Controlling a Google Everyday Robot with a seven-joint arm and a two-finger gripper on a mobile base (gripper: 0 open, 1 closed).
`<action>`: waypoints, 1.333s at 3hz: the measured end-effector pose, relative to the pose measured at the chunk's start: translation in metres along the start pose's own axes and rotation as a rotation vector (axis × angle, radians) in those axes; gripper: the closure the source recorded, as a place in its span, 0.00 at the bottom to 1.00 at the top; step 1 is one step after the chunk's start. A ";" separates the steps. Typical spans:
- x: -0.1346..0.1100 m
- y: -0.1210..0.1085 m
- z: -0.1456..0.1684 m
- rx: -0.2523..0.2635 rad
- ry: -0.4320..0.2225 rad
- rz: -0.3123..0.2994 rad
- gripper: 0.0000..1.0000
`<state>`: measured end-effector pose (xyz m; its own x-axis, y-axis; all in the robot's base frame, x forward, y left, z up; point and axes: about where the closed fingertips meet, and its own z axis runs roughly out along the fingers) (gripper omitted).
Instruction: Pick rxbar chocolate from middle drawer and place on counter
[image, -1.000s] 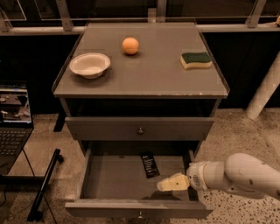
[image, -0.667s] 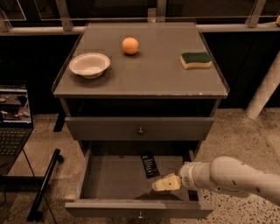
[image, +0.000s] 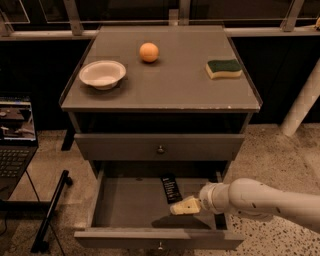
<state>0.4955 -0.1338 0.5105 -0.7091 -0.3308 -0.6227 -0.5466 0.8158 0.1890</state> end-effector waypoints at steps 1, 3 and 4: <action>-0.003 -0.002 0.018 -0.010 0.010 0.002 0.00; -0.014 -0.002 0.087 -0.032 0.022 -0.038 0.00; -0.011 -0.004 0.094 -0.022 0.010 -0.025 0.00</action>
Offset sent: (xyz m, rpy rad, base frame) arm 0.0602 0.0556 -0.0624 0.0051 0.0099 0.0865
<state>0.5471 -0.0884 0.4448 -0.6995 -0.3558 -0.6198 -0.5739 0.7965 0.1904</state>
